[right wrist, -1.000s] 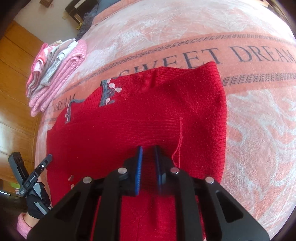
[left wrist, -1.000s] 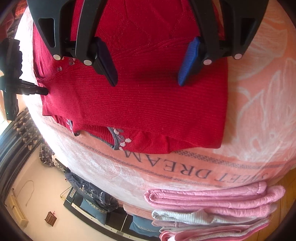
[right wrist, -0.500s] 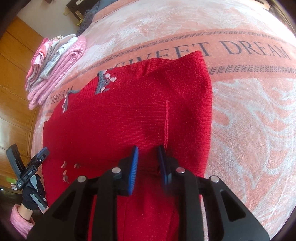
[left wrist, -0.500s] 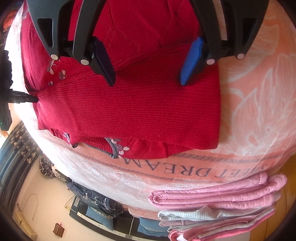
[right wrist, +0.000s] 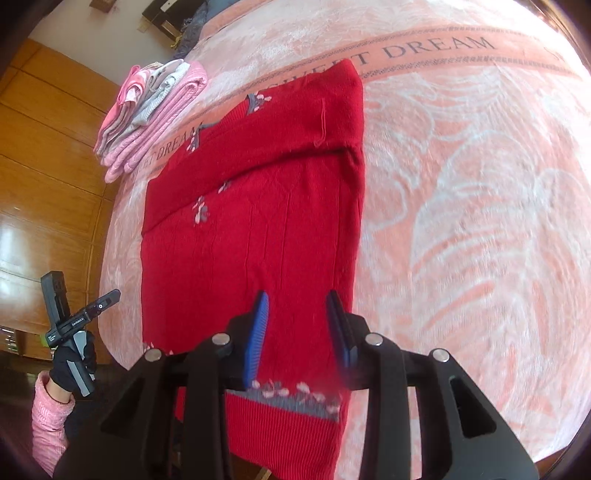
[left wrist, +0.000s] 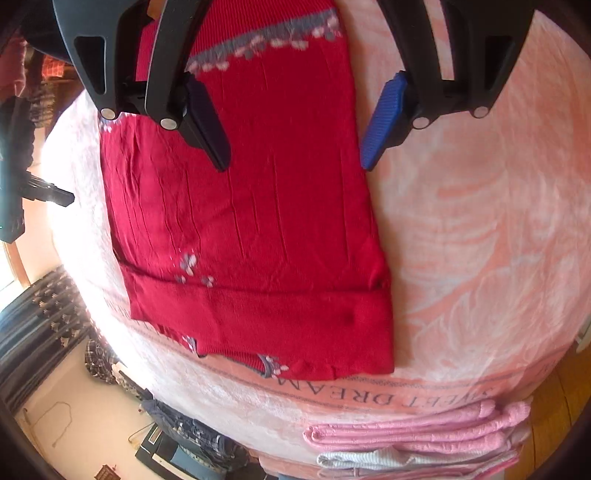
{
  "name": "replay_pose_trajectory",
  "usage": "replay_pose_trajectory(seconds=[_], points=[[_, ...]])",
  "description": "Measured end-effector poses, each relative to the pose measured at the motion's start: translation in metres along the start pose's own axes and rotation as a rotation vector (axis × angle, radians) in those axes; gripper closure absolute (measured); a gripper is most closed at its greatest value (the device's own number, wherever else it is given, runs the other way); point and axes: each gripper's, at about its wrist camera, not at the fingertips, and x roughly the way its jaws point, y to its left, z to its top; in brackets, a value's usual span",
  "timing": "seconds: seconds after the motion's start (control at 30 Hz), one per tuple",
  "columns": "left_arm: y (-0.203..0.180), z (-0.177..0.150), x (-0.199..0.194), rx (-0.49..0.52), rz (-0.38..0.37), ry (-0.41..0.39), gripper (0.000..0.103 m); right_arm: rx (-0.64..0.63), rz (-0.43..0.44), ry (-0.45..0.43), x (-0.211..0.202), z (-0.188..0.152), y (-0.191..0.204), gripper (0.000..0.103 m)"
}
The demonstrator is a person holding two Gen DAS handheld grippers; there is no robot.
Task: Fold small clothes
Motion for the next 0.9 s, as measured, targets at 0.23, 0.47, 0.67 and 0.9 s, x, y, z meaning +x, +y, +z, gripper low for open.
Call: replay_pose_trajectory(seconds=[0.23,0.47,0.67,0.9], points=[[0.006,-0.091,-0.012,-0.028,-0.069,0.1,0.03,-0.059,-0.057,0.043,-0.021,-0.088,-0.003,0.065],[0.01,-0.134,0.0,-0.108,-0.108,0.152,0.03,0.006,-0.017,0.039,-0.021,-0.113,-0.01,0.063],[0.012,-0.159,0.008,-0.132,-0.119,0.168,0.03,0.013,-0.002,0.043,-0.012,-0.121,-0.009,0.061],[0.021,-0.163,0.004,-0.149,-0.13,0.128,0.032,0.021,-0.018,0.048,-0.003,-0.135,-0.014,0.061]])
